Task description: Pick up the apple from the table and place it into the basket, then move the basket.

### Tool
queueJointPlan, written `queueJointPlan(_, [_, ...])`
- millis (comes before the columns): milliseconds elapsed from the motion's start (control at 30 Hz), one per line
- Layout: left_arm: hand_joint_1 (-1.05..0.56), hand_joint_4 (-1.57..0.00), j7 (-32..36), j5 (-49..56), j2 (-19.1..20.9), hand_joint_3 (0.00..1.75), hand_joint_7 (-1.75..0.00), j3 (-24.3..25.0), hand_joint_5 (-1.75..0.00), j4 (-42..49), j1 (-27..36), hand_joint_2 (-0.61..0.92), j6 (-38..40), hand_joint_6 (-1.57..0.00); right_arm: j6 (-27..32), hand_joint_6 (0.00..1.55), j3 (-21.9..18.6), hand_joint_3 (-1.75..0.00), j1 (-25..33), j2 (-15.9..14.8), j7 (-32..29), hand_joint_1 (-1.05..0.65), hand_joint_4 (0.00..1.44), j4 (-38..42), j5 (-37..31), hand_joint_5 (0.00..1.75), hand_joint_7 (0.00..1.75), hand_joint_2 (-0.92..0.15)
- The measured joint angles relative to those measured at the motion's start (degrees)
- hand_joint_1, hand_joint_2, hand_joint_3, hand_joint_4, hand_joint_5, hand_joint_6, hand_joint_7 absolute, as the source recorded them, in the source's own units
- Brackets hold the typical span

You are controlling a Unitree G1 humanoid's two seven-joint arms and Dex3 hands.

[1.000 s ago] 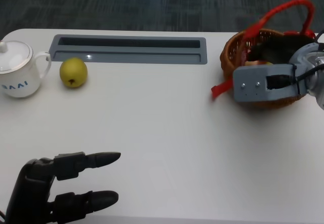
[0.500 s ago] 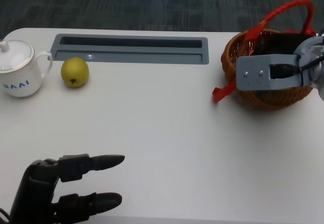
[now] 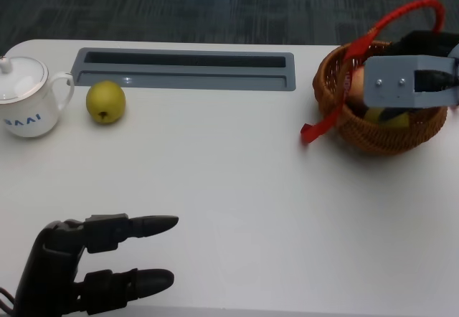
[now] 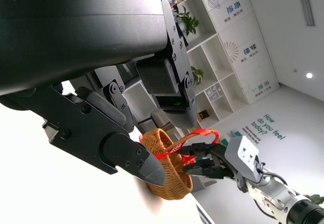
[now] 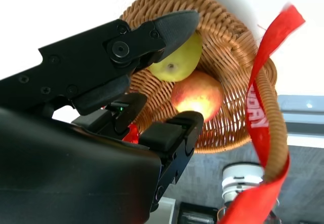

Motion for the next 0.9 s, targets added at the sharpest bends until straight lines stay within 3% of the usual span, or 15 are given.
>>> queueJointPlan(433, [-0.42,-1.17,-0.1,-1.6,0.3,0.00,0.00,-1.4,0.00,0.3,-0.6,0.69,0.1,-1.08,-9.1,0.49,-1.9,0.00,1.6,-5.4,-0.1,-0.83,0.57,-2.0,3.7,0.01,0.01,-0.81])
queueJointPlan(900, [-0.38,-1.16,-0.8,-2.3,1.1,0.00,0.00,-1.6,0.00,0.6,-2.4,0.68,0.8,-1.07,-28.2,0.52,-8.2,0.00,12.4,-12.4,1.5,-0.72,0.59,-11.2,13.0,0.00,0.01,-0.77])
